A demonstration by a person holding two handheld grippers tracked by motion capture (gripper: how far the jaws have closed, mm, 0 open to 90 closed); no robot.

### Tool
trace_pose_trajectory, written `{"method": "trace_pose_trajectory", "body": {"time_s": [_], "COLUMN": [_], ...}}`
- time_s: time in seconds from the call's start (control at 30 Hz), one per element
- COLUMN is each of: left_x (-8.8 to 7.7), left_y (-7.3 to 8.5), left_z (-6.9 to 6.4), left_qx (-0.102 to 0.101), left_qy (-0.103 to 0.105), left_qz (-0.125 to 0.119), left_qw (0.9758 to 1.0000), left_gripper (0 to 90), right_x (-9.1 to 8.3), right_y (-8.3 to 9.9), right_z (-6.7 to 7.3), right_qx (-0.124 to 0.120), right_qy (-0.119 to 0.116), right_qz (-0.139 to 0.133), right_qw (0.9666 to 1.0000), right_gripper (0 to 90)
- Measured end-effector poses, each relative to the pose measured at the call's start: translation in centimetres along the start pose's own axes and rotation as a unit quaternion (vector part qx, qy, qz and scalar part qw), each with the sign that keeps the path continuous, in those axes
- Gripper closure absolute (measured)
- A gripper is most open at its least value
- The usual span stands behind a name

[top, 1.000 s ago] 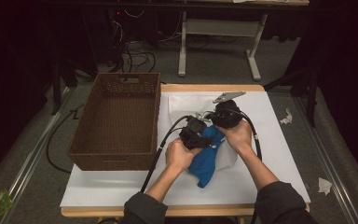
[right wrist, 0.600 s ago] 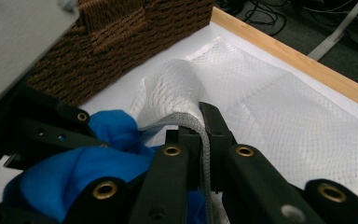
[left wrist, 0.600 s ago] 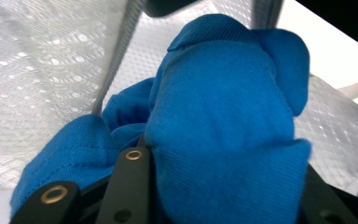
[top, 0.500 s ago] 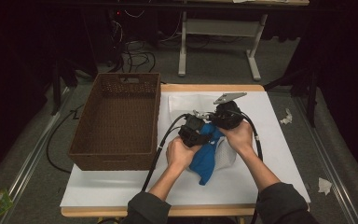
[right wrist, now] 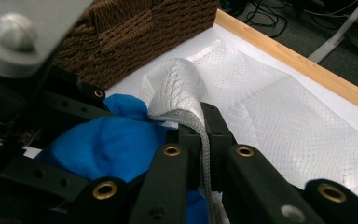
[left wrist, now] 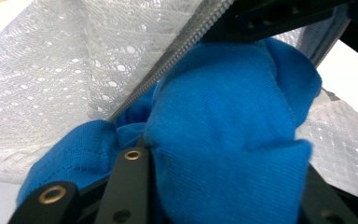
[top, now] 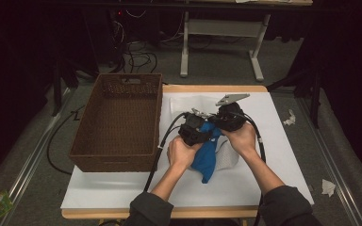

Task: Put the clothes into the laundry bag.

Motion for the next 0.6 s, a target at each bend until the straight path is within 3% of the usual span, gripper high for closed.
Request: {"method": "trace_pose_trajectory", "body": {"time_s": [0.23,0.5,0.6], "left_x": [0.8,1.7,2.1], "left_y": [0.1,0.8,1.1], "left_z": [0.5,1.9,2.3], "left_qx": [-0.011,-0.013,-0.025], "left_qy": [-0.009,-0.038,-0.042], "left_qz": [0.002,0.014,0.015], "left_qw": [0.9999,0.9991,0.9987], "left_gripper": [63.5,63.1,63.0], "right_x": [0.3,0.6,0.8], "right_y": [0.1,0.0,-0.1], "right_z": [0.2,0.8,1.2], "right_qx": [0.004,-0.006,-0.006], "right_qy": [-0.003,-0.011,-0.015], "right_qz": [0.004,0.004,0.003], "right_qw": [1.0,0.9999,0.9999], "right_gripper": [89.6,89.6,89.6]}}
Point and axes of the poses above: each handheld gripper's, and its own axes: x roughly forward along the jaws, y roughly out of its underside, z roughly to its left, the point moved 10 cm from there along x, roughly forward along the jaws, and after that the axes turned 7 degrees about -x, right-handed, at the moved point
